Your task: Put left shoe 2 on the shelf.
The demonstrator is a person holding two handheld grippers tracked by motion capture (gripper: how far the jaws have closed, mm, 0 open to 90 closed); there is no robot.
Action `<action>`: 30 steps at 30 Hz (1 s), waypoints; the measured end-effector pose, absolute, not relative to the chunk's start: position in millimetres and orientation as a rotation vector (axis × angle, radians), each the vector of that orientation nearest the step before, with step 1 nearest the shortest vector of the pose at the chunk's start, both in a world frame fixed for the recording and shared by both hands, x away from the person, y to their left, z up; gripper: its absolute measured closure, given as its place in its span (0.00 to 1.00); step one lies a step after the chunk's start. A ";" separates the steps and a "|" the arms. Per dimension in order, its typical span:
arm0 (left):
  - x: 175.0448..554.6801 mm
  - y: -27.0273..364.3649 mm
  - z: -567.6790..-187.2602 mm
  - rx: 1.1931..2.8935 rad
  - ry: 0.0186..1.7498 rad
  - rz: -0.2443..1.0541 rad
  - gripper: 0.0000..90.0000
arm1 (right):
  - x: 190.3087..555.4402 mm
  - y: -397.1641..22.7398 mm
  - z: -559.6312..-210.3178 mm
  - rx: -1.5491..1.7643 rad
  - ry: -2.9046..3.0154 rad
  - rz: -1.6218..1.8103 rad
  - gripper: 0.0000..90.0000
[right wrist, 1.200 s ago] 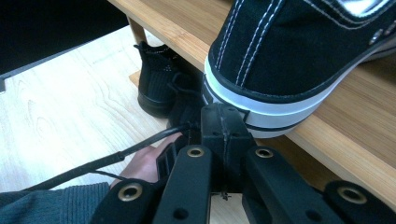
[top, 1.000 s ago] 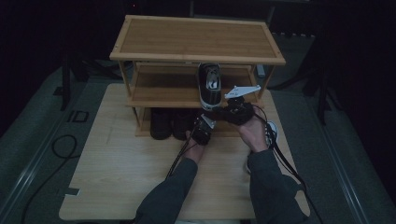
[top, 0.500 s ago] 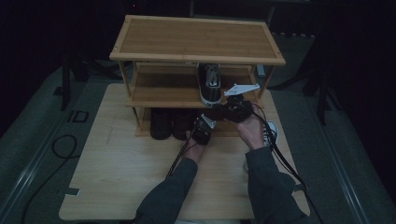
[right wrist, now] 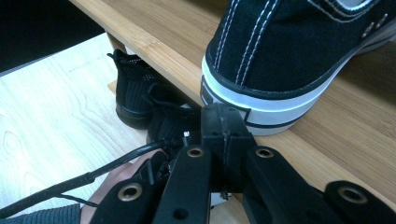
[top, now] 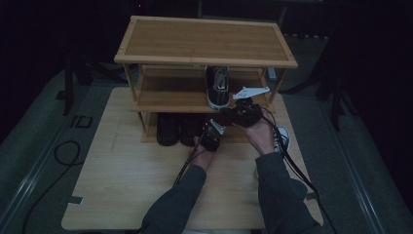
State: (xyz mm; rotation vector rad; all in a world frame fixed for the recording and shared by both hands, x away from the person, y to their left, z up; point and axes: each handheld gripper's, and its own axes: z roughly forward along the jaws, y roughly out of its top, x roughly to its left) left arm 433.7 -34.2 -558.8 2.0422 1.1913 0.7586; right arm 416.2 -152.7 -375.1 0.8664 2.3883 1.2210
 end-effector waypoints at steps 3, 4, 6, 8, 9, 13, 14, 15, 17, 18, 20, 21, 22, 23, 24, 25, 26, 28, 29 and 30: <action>433.8 -33.8 -558.7 2.041 1.193 0.756 1.00 | 414.7 -153.0 -374.8 0.865 2.382 1.202 1.00; 433.8 -33.8 -558.7 2.041 1.193 0.756 1.00 | 413.8 -153.7 -374.5 0.867 2.377 1.182 0.99; 433.9 -33.4 -558.7 2.041 1.191 0.753 1.00 | 411.7 -156.6 -373.4 0.871 2.375 1.172 0.97; 434.0 -33.4 -558.7 2.041 1.191 0.752 1.00 | 409.7 -158.2 -372.3 0.869 2.378 1.135 0.95; 434.0 -33.3 -558.7 2.041 1.191 0.751 1.00 | 408.8 -158.9 -371.8 0.866 2.379 1.129 0.95; 434.1 -33.2 -558.7 2.040 1.190 0.749 1.00 | 404.1 -160.4 -370.3 0.863 2.386 1.110 0.92; 434.1 -33.2 -558.8 2.040 1.190 0.750 1.00 | 402.8 -160.6 -370.2 0.865 2.388 1.102 0.92; 434.0 -33.4 -558.7 2.041 1.191 0.752 1.00 | 401.1 -162.6 -370.3 0.863 2.388 1.094 0.91; 433.9 -33.5 -558.6 2.043 1.191 0.754 1.00 | 399.8 -169.6 -370.9 0.888 2.378 1.092 0.91; 434.0 -33.3 -558.6 2.044 1.190 0.754 1.00 | 399.8 -173.9 -371.4 0.904 2.372 1.094 0.91; 433.9 -33.6 -558.7 2.043 1.190 0.756 1.00 | 399.9 -180.7 -372.9 0.933 2.361 1.096 0.91; 433.8 -33.8 -558.8 2.043 1.190 0.759 1.00 | 400.0 -183.5 -373.9 0.945 2.359 1.097 0.90; 433.8 -33.8 -558.8 2.043 1.190 0.759 1.00 | 400.1 -185.5 -375.3 0.959 2.359 1.094 0.89; 433.7 -34.0 -558.8 2.043 1.190 0.759 1.00 | 400.1 -186.8 -377.1 0.975 2.359 1.083 0.88; 433.7 -34.0 -558.8 2.043 1.190 0.759 1.00 | 400.1 -186.8 -377.1 0.975 2.359 1.083 0.88; 433.8 -34.0 -558.9 2.040 1.191 0.757 1.00 | 399.3 -189.1 -380.7 0.992 2.360 1.053 0.88; 433.8 -34.0 -558.9 2.040 1.191 0.758 1.00 | 399.2 -190.6 -382.2 0.995 2.359 1.055 0.88; 433.9 -34.0 -559.0 2.042 1.187 0.756 1.00 | 398.3 -195.5 -386.6 1.019 2.358 1.056 0.87; 433.9 -34.0 -559.0 2.042 1.187 0.756 1.00 | 398.0 -197.7 -388.6 1.030 2.355 1.052 0.87; 433.9 -34.0 -558.8 2.045 1.187 0.754 1.00 | 397.6 -200.0 -390.3 1.048 2.353 1.054 0.86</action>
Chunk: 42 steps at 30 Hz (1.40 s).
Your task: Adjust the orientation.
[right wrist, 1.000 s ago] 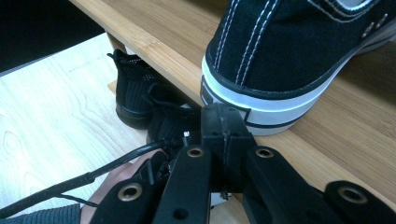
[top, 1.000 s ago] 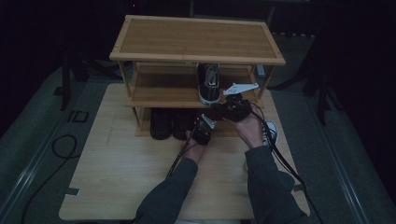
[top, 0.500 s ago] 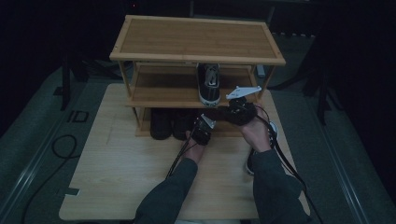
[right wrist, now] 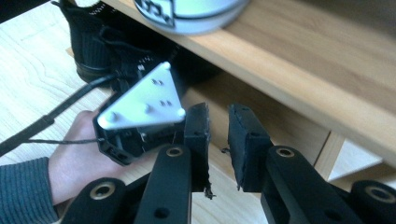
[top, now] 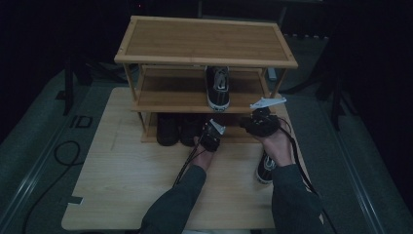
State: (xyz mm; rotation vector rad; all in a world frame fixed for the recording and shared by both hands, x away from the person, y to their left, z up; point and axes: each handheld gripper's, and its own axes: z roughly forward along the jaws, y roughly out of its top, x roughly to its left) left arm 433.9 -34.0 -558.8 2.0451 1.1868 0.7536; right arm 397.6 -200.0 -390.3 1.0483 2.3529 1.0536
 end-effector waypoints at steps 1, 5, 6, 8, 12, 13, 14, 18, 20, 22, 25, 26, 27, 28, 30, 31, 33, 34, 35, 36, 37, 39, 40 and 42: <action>433.9 -33.8 -558.7 2.046 1.187 0.751 1.00 | 397.3 -203.0 -392.3 1.067 2.348 1.051 0.86; 433.8 -33.7 -558.7 2.049 1.185 0.752 1.00 | 397.7 -210.5 -396.5 1.094 2.343 1.045 0.86; 433.9 -33.7 -558.7 2.046 1.186 0.751 1.00 | 397.4 -211.6 -397.0 1.102 2.340 1.043 0.86; 433.9 -33.7 -558.7 2.046 1.186 0.751 1.00 | 397.8 -214.7 -398.6 1.116 2.338 1.035 0.86; 433.8 -33.9 -558.8 2.046 1.186 0.753 1.00 | 397.6 -221.9 -401.0 1.150 2.325 1.027 0.85; 433.9 -33.7 -558.7 2.048 1.186 0.754 1.00 | 397.3 -225.0 -401.8 1.167 2.318 1.025 0.85; 433.9 -33.8 -558.7 2.047 1.187 0.753 1.00 | 397.0 -227.4 -402.5 1.178 2.313 1.021 0.84; 433.8 -34.4 -559.1 2.035 1.190 0.752 1.00 | 395.6 -237.2 -405.9 1.221 2.289 0.985 0.84; 433.8 -33.9 -558.8 2.046 1.186 0.753 1.00 | 394.7 -242.1 -408.5 1.242 2.280 0.971 0.83; 433.8 -33.8 -558.8 2.045 1.185 0.752 1.00 | 393.7 -244.0 -410.1 1.251 2.267 0.943 0.83; 433.8 -33.9 -558.9 2.045 1.186 0.754 1.00 | 387.7 -250.4 -417.8 1.287 2.248 0.903 0.82; 433.8 -33.9 -558.8 2.046 1.186 0.753 1.00 | 386.3 -251.6 -419.8 1.295 2.244 0.892 0.82; 433.8 -33.9 -558.8 2.046 1.186 0.753 1.00 | 385.1 -253.0 -421.8 1.304 2.243 0.892 0.82; 433.8 -33.9 -558.8 2.046 1.186 0.753 1.00 | 384.3 -254.2 -424.0 1.314 2.242 0.894 0.82; 433.7 -34.1 -558.8 2.047 1.186 0.755 1.00 | 383.2 -257.0 -427.6 1.330 2.235 0.884 0.82; 433.7 -34.0 -558.8 2.047 1.185 0.755 1.00 | 382.8 -258.4 -429.3 1.334 2.232 0.879 0.82; 433.8 -33.7 -558.7 2.048 1.186 0.751 1.00 | 382.0 -260.7 -431.6 1.347 2.229 0.877 0.81; 433.8 -33.7 -558.7 2.048 1.186 0.751 1.00 | 381.6 -261.8 -432.6 1.353 2.224 0.877 0.81; 433.9 -33.7 -558.7 2.047 1.186 0.751 1.00 | 381.0 -262.7 -433.4 1.359 2.218 0.870 0.80; 433.9 -33.7 -558.7 2.047 1.186 0.751 1.00 | 380.3 -263.4 -434.4 1.361 2.214 0.860 0.80; 433.9 -33.7 -558.8 2.045 1.186 0.751 1.00 | 379.7 -264.0 -435.4 1.363 2.211 0.854 0.80; 433.9 -33.8 -558.9 2.045 1.185 0.753 1.00 | 378.8 -265.7 -437.1 1.371 2.212 0.851 0.80; 433.9 -33.8 -558.9 2.045 1.185 0.753 1.00 | 378.7 -266.8 -437.9 1.374 2.210 0.852 0.80; 433.9 -33.7 -558.8 2.046 1.186 0.752 1.00 | 378.6 -268.7 -438.9 1.383 2.206 0.852 0.79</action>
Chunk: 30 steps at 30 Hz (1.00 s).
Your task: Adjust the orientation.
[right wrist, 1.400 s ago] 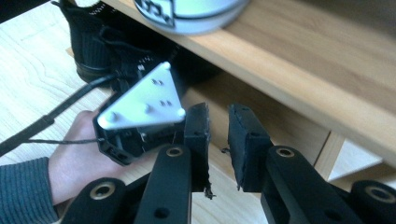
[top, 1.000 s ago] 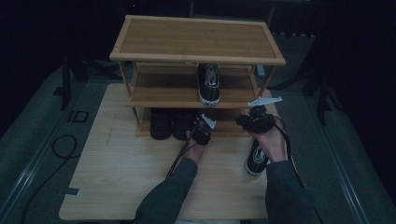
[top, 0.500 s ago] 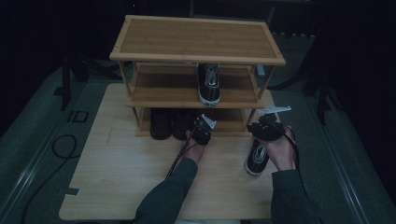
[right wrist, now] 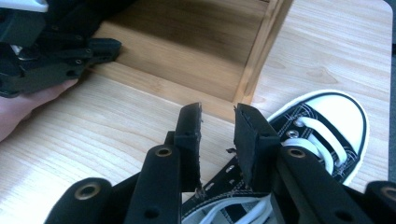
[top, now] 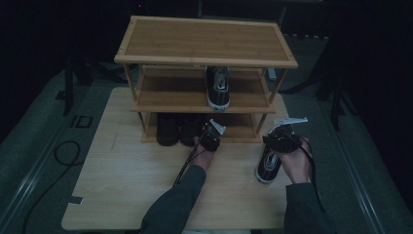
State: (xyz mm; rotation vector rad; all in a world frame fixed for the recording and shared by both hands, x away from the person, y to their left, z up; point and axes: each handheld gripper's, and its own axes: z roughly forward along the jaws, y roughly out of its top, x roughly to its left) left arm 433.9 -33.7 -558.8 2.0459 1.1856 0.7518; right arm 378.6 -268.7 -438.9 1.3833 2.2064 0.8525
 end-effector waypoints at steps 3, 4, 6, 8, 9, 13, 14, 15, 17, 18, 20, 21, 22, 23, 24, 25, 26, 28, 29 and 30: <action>433.8 -33.8 -558.8 2.046 1.186 0.752 1.00 | 378.6 -272.7 -440.0 1.403 2.198 0.852 0.79; 433.9 -33.7 -558.7 2.046 1.186 0.752 1.00 | 378.6 -273.7 -440.2 1.404 2.196 0.853 0.79; 433.9 -33.7 -558.7 2.046 1.186 0.751 1.00 | 378.0 -276.3 -440.3 1.415 2.188 0.857 0.79; 433.8 -33.8 -558.7 2.047 1.186 0.751 1.00 | 377.5 -278.4 -440.3 1.422 2.180 0.857 0.79; 433.8 -33.8 -558.7 2.047 1.186 0.751 1.00 | 377.2 -279.1 -440.3 1.425 2.177 0.851 0.80; 433.9 -33.7 -558.7 2.046 1.186 0.750 1.00 | 375.8 -283.1 -439.7 1.443 2.167 0.852 0.83; 433.9 -33.7 -558.7 2.046 1.186 0.750 1.00 | 375.3 -284.2 -439.5 1.446 2.166 0.854 0.84; 433.8 -33.8 -558.8 2.046 1.185 0.752 1.00 | 374.9 -285.3 -439.4 1.451 2.167 0.851 0.85; 433.8 -33.8 -558.8 2.046 1.185 0.753 1.00 | 374.7 -287.5 -440.1 1.461 2.167 0.847 0.86; 433.9 -33.8 -558.8 2.046 1.186 0.752 1.00 | 374.8 -288.9 -440.8 1.464 2.167 0.845 0.86; 433.8 -33.9 -558.8 2.045 1.185 0.753 1.00 | 375.3 -291.3 -442.4 1.479 2.166 0.841 0.86; 433.8 -33.9 -558.8 2.046 1.185 0.754 1.00 | 375.8 -292.3 -443.5 1.488 2.163 0.837 0.86; 433.8 -33.9 -558.8 2.046 1.185 0.754 1.00 | 375.8 -292.3 -443.5 1.488 2.163 0.837 0.86; 433.8 -34.0 -558.9 2.045 1.185 0.754 1.00 | 377.9 -294.4 -447.0 1.504 2.161 0.823 0.86; 433.8 -34.0 -558.9 2.045 1.185 0.754 1.00 | 377.9 -294.4 -447.0 1.504 2.161 0.823 0.86; 433.9 -33.8 -558.8 2.045 1.185 0.753 1.00 | 379.3 -295.3 -449.9 1.517 2.162 0.810 0.85; 433.9 -33.8 -558.8 2.045 1.185 0.753 1.00 | 380.0 -295.8 -451.2 1.523 2.162 0.806 0.84; 433.9 -33.8 -558.8 2.045 1.185 0.752 1.00 | 380.6 -296.4 -452.3 1.531 2.158 0.801 0.84; 433.8 -33.9 -558.8 2.045 1.185 0.753 1.00 | 382.3 -298.6 -454.6 1.546 2.147 0.797 0.83; 433.8 -33.8 -558.8 2.045 1.185 0.752 1.00 | 382.8 -299.3 -455.1 1.555 2.145 0.796 0.83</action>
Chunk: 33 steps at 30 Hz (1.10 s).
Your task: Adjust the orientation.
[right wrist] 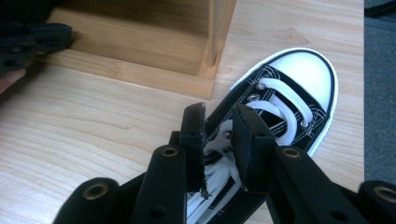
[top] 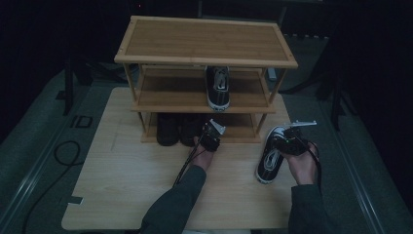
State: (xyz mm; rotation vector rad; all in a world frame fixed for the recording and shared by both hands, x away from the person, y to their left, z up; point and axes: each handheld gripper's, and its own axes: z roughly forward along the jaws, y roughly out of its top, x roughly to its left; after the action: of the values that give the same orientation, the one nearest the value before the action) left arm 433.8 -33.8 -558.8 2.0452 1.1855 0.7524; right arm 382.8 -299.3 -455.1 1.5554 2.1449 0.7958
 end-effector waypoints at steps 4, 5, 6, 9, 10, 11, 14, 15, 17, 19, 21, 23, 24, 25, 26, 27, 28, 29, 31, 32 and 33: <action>433.9 -33.8 -558.8 2.045 1.185 0.752 1.00 | 385.6 -302.3 -458.3 1.579 2.136 0.780 0.80; 433.8 -33.8 -558.8 2.045 1.185 0.753 1.00 | 387.7 -304.3 -461.1 1.599 2.137 0.783 0.79; 433.9 -33.8 -558.9 2.045 1.186 0.752 1.00 | 388.9 -304.8 -462.7 1.605 2.138 0.781 0.78; 433.9 -33.7 -558.8 2.045 1.186 0.751 1.00 | 393.0 -303.8 -467.0 1.632 2.138 0.779 0.78; 433.9 -33.7 -558.8 2.045 1.186 0.751 1.00 | 394.3 -303.3 -467.4 1.648 2.130 0.770 0.78; 433.9 -33.8 -558.8 2.045 1.186 0.752 1.00 | 395.7 -303.5 -467.0 1.673 2.122 0.770 0.79; 433.9 -33.5 -558.7 2.046 1.186 0.750 1.00 | 397.3 -303.8 -467.0 1.702 2.118 0.760 0.79; 434.0 -33.5 -558.7 2.046 1.185 0.750 1.00 | 397.3 -303.8 -467.0 1.702 2.118 0.760 0.79; 434.0 -33.3 -558.7 2.045 1.186 0.748 1.00 | 396.6 -304.9 -467.7 1.718 2.110 0.761 0.79; 434.1 -33.2 -558.7 2.045 1.186 0.747 1.00 | 394.2 -305.0 -468.7 1.719 2.104 0.757 0.78; 434.1 -33.2 -558.7 2.045 1.186 0.746 1.00 | 393.5 -303.9 -468.4 1.729 2.110 0.749 0.78; 434.1 -33.2 -558.7 2.045 1.186 0.747 1.00 | 393.4 -302.8 -468.2 1.732 2.114 0.738 0.78; 434.0 -33.3 -558.7 2.045 1.186 0.748 1.00 | 393.6 -301.9 -468.2 1.727 2.120 0.725 0.79; 434.1 -33.3 -558.7 2.045 1.186 0.748 1.00 | 393.8 -300.6 -468.1 1.724 2.123 0.701 0.86; 434.1 -33.3 -558.7 2.045 1.186 0.748 1.00 | 393.8 -300.6 -468.1 1.724 2.123 0.701 0.86; 434.1 -33.3 -558.7 2.045 1.186 0.747 1.00 | 393.1 -301.2 -467.8 1.725 2.124 0.687 0.92; 434.1 -33.3 -558.7 2.045 1.186 0.747 1.00 | 393.1 -301.2 -467.8 1.725 2.124 0.687 0.92; 434.0 -33.3 -558.7 2.045 1.186 0.748 1.00 | 391.9 -302.6 -467.5 1.728 2.114 0.698 0.96; 434.0 -33.4 -558.7 2.046 1.186 0.749 1.00 | 390.0 -302.2 -466.7 1.719 2.110 0.705 0.98; 434.0 -33.4 -558.7 2.046 1.186 0.748 1.00 | 389.4 -301.8 -466.2 1.716 2.108 0.706 0.98; 434.1 -33.2 -558.7 2.046 1.186 0.747 1.00 | 388.9 -301.4 -465.8 1.710 2.108 0.707 0.99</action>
State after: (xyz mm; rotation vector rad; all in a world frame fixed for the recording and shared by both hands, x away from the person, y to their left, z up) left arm 434.1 -33.2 -558.7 2.0456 1.1857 0.7469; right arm 388.9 -301.4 -465.8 1.7098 2.1082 0.7072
